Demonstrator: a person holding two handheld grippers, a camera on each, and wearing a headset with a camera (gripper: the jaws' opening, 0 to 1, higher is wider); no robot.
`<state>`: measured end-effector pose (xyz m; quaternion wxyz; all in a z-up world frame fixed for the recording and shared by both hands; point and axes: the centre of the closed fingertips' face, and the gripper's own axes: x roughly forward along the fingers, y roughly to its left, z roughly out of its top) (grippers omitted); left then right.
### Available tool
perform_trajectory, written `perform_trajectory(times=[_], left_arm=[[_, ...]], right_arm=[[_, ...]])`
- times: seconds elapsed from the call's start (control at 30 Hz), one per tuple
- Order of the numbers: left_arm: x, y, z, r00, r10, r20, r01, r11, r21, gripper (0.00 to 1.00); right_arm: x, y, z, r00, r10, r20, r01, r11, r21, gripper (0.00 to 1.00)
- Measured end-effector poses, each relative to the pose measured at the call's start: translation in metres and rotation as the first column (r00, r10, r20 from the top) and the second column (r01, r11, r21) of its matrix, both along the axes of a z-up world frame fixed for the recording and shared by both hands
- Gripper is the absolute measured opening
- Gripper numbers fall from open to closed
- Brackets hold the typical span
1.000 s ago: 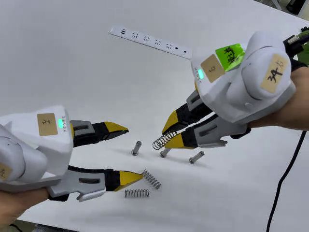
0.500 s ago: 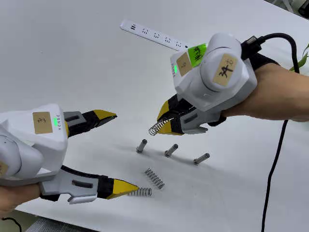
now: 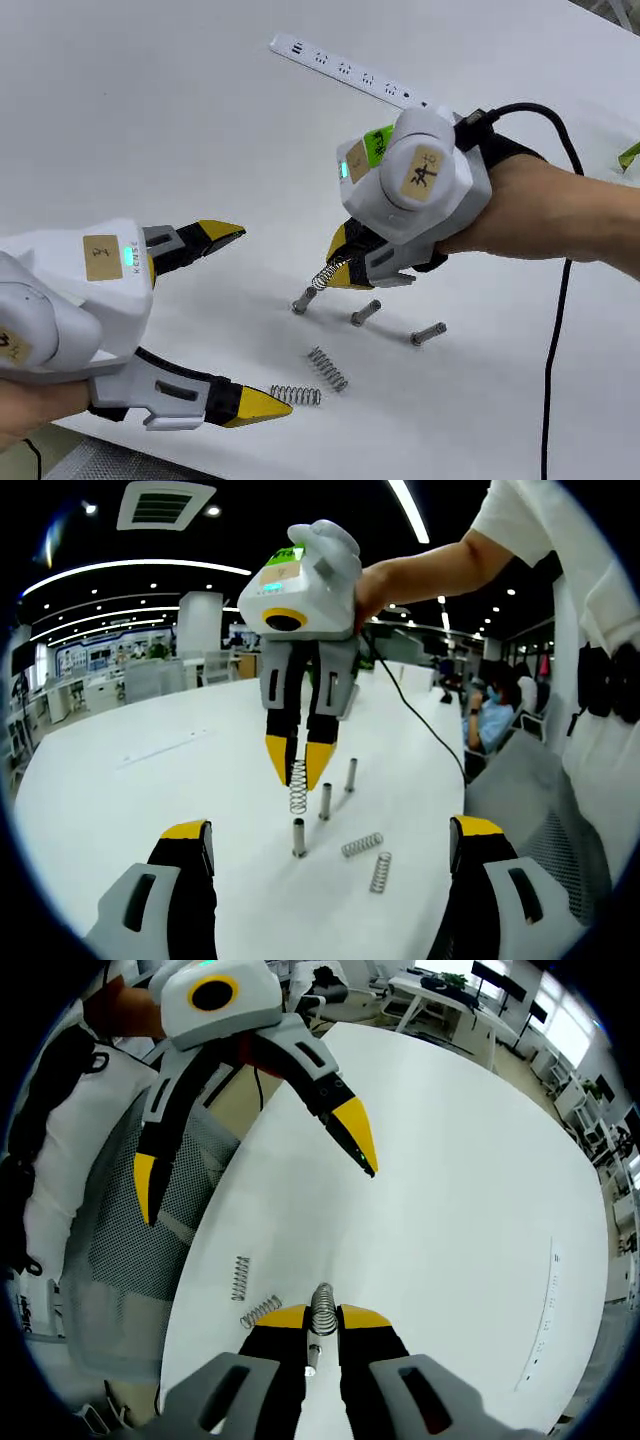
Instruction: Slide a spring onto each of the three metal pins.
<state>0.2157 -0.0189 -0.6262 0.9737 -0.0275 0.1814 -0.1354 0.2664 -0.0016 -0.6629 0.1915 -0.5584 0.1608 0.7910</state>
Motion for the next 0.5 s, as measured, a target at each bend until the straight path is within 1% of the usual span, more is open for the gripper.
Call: perform_trajectory(times=[0.1,0.5], left_arm=[[0.0001,0.0001,-0.0006,1.000,0.000,0.002,0.000,1.000,-0.006,1.00],[0.0029,-0.0022,0.0019,1.000,-0.005,0.010,0.005,1.000,-0.018,0.99]], right_arm=[[-0.0004,-0.0013,-0.0040,1.000,0.011,0.009,-0.011,1.000,-0.006,0.12],[-0.0020,-0.0001,-0.0111,0.999,0.038,0.027,-0.038,0.999,-0.020,0.12]])
